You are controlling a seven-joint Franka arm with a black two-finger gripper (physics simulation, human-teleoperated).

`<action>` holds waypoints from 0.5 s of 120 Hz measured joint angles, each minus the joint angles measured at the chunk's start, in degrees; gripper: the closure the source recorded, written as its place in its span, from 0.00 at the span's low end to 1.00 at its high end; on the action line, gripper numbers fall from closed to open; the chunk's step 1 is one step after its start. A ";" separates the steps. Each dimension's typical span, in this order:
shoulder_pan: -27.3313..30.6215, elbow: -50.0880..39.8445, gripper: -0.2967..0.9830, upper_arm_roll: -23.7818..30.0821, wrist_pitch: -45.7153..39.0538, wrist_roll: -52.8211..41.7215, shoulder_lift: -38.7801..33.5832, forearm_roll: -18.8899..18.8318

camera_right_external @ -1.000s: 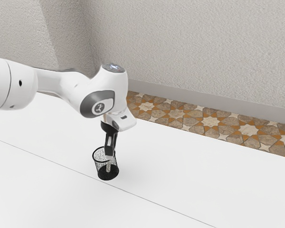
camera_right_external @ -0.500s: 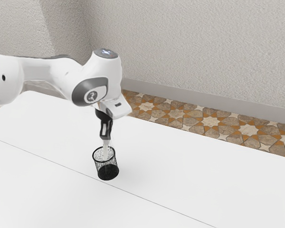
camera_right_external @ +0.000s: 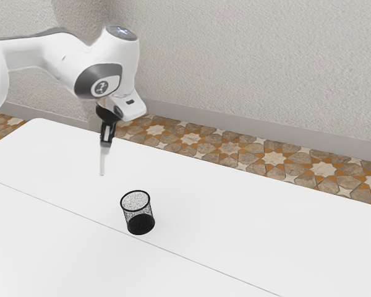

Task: Take the marker out of the pen holder and place it to the left of the pen holder.

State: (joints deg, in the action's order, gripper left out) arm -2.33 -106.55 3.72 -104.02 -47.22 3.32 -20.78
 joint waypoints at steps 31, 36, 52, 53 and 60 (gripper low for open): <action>3.15 10.36 0.82 -0.15 10.77 4.81 15.77 -5.77; 3.16 11.85 0.82 -0.47 12.34 5.73 18.55 -6.31; 4.83 14.66 0.82 -0.85 16.76 8.80 23.58 -7.13; 4.95 14.84 0.82 -0.85 17.01 9.00 23.85 -7.15; 5.39 16.10 0.82 -0.84 18.56 10.30 25.99 -7.19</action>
State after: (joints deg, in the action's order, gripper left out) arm 3.06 -90.45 2.89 -85.47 -36.91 29.31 -27.97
